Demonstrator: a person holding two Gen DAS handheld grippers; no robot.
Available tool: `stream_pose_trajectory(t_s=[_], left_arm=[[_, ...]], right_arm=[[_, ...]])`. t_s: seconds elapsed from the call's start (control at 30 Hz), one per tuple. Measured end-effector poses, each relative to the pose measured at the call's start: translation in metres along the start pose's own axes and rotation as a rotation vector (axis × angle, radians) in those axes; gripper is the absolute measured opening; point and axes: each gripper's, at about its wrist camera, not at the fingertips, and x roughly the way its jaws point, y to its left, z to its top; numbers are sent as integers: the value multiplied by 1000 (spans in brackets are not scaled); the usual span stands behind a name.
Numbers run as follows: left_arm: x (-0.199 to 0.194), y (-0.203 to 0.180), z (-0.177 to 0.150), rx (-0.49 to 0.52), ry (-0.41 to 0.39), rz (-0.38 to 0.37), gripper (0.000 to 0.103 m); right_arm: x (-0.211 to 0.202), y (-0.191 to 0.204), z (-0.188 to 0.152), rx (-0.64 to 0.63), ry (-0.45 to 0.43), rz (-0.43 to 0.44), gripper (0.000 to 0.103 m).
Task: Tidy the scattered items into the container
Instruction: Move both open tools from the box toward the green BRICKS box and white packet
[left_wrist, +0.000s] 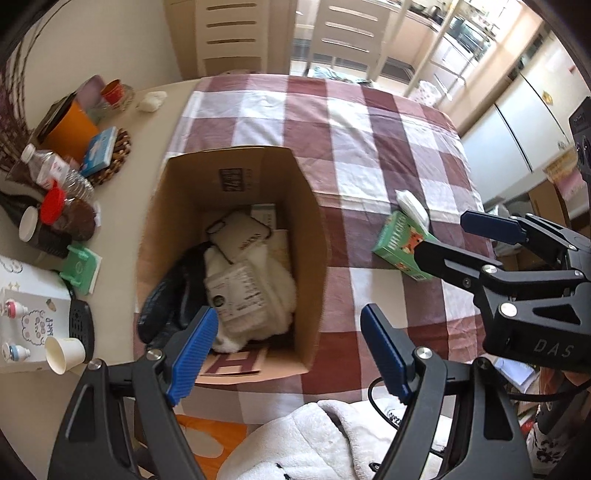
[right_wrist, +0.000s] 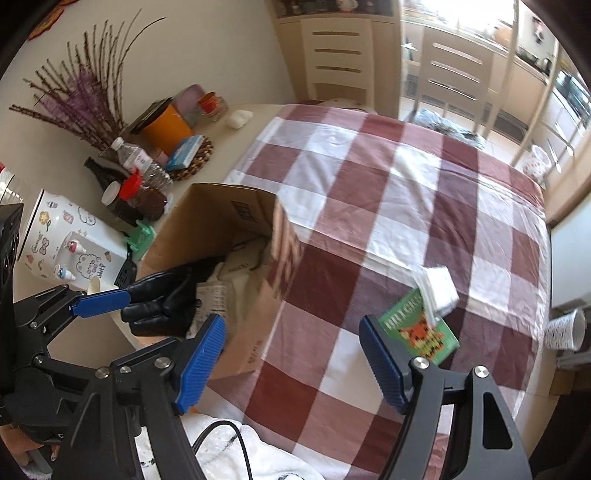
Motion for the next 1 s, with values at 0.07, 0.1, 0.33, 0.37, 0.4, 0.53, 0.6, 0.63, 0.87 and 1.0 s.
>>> stream_pose_trajectory(t_s=[0.07, 0.1, 0.33, 0.37, 0.4, 0.53, 0.6, 0.63, 0.87, 1.0], left_arm=[[3, -10, 0, 19, 11, -5, 81], [5, -14, 0, 28, 16, -7, 81], [15, -47, 2, 97, 44, -24, 81], [17, -51, 4, 105, 47, -29, 81], [19, -56, 5, 115, 51, -33, 81], [28, -76, 11, 156, 67, -43, 81], [34, -86, 14, 172, 76, -54, 81], [38, -91, 15, 180, 82, -59, 81], [82, -130, 28, 217, 133, -110, 81], [121, -142, 40, 177, 171, -150, 81]], right_arm=[[-3, -9, -6, 16, -4, -15, 77], [-5, -13, -8, 24, -6, -20, 77], [-15, -50, -24, 107, -23, -43, 77], [-16, -55, -26, 120, -26, -48, 77], [-17, -61, -29, 131, -27, -54, 77], [-20, -83, -38, 179, -31, -71, 77], [-20, -95, -42, 207, -32, -68, 77], [-20, -100, -44, 220, -31, -70, 77], [-9, -151, -57, 320, -13, -102, 77], [8, -183, -56, 404, -1, -43, 77]])
